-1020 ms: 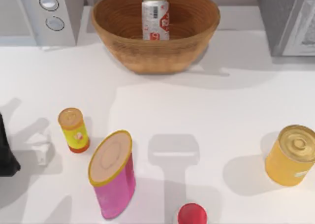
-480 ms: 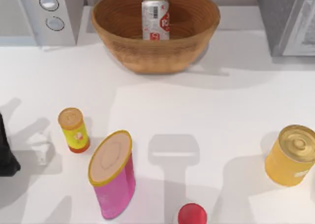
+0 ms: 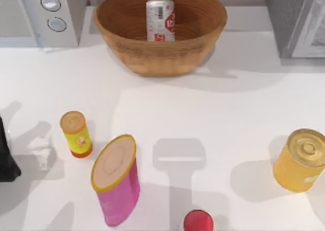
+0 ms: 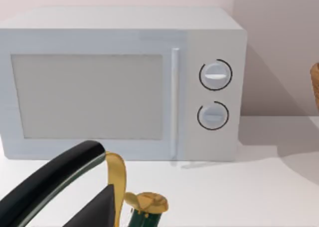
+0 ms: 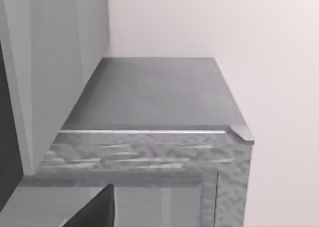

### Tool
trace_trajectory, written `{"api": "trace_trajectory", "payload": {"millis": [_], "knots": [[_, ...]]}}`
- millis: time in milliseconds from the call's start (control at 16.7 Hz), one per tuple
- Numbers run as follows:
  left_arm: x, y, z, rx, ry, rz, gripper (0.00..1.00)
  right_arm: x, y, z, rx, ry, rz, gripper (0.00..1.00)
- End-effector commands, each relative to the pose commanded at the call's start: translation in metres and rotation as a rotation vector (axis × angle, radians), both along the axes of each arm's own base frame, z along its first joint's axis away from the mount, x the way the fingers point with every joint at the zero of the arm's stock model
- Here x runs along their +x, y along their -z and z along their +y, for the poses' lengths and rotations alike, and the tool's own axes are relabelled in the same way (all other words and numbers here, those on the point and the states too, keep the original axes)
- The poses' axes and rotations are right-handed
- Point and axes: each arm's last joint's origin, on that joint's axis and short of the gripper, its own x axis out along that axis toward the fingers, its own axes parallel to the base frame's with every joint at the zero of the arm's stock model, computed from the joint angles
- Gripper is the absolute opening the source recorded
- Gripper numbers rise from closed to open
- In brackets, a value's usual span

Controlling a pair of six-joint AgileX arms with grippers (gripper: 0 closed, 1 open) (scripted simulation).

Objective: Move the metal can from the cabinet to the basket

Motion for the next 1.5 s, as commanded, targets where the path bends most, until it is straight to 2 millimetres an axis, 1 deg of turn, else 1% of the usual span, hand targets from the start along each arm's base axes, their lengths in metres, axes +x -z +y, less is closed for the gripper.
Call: {"api": "trace_trajectory", "payload": {"millis": [240, 360, 540, 660, 780, 900, 1020, 1080, 1200, 1320, 1440, 1500], "knots": [[0.0, 0.0, 0.0, 0.0, 0.0, 0.0, 1.0, 0.0, 0.0, -0.001, -0.002, 0.002, -0.001, 1.0], [0.0, 0.0, 0.0, 0.0, 0.0, 0.0, 1.0, 0.006, -0.001, 0.004, -0.005, 0.001, -0.004, 1.0], [0.0, 0.0, 0.0, 0.0, 0.0, 0.0, 1.0, 0.028, -0.004, 0.021, -0.011, 0.0, -0.011, 1.0], [0.0, 0.0, 0.0, 0.0, 0.0, 0.0, 1.0, 0.049, -0.006, 0.041, -0.012, 0.0, -0.015, 1.0], [0.0, 0.0, 0.0, 0.0, 0.0, 0.0, 1.0, 0.071, -0.007, 0.07, -0.01, 0.0, -0.018, 1.0], [0.0, 0.0, 0.0, 0.0, 0.0, 0.0, 1.0, 0.09, -0.007, 0.106, -0.006, 0.0, -0.018, 1.0], [0.0, 0.0, 0.0, 0.0, 0.0, 0.0, 1.0, 0.102, -0.007, 0.147, -0.002, 0.001, -0.015, 1.0], [0.0, 0.0, 0.0, 0.0, 0.0, 0.0, 1.0, 0.105, -0.006, 0.169, -0.001, 0.001, -0.013, 1.0], [0.0, 0.0, 0.0, 0.0, 0.0, 0.0, 1.0, 0.105, -0.005, 0.21, 0.001, 0.001, -0.009, 1.0], [0.0, 0.0, 0.0, 0.0, 0.0, 0.0, 1.0, 0.098, -0.003, 0.246, 0.001, 0.001, -0.005, 1.0], [0.0, 0.0, 0.0, 0.0, 0.0, 0.0, 1.0, 0.088, -0.002, 0.273, 0.0, 0.002, -0.003, 1.0], [0.0, 0.0, 0.0, 0.0, 0.0, 0.0, 1.0, 0.083, -0.001, 0.282, -0.001, 0.002, -0.002, 1.0]]}}
